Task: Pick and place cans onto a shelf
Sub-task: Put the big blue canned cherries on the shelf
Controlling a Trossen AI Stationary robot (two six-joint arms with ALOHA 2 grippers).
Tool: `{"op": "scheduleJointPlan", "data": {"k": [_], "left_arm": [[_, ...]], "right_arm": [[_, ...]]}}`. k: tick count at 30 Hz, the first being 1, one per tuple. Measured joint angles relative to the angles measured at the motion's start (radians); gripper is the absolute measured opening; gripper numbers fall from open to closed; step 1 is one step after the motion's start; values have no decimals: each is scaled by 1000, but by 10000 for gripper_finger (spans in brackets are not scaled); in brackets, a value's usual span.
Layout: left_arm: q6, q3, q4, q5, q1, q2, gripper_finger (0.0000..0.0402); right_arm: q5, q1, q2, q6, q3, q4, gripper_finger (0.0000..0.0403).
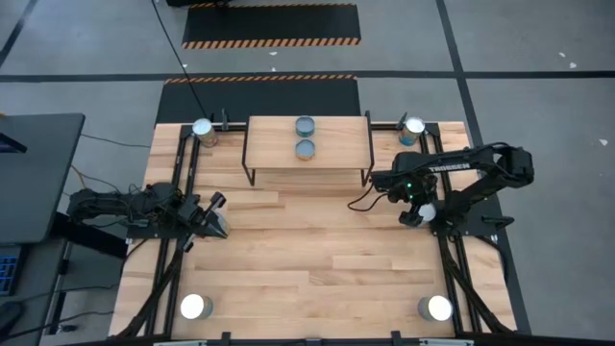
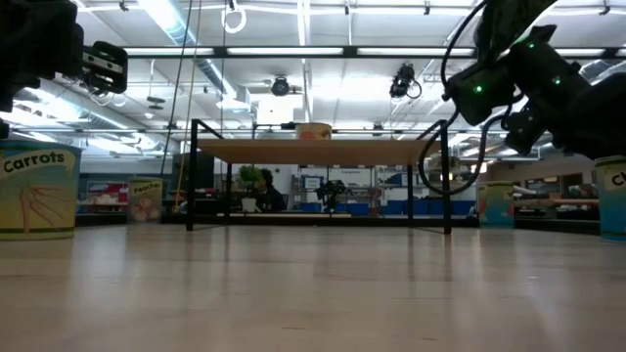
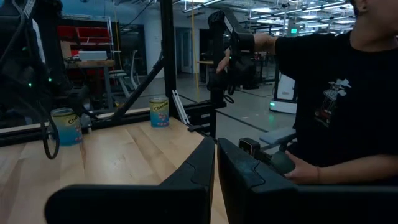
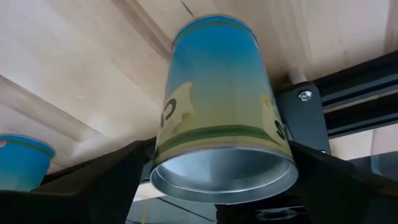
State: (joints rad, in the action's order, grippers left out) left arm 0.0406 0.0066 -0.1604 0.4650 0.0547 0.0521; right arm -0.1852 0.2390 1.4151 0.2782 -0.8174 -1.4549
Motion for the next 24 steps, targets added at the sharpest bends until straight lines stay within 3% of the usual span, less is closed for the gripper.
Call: {"op": "scheduleJointPlan", "data": {"k": [8, 14, 24], "left_arm": [[0, 0, 0, 0, 0, 0, 27], [0, 0, 0, 0, 0, 0, 27], [0, 0, 0, 0, 0, 0, 27]], "right_arm": [[0, 0, 2, -11, 0, -1, 338], [-8, -1, 2, 0, -16, -24, 331], [-17, -28, 8, 8, -213, -58, 331]]}}
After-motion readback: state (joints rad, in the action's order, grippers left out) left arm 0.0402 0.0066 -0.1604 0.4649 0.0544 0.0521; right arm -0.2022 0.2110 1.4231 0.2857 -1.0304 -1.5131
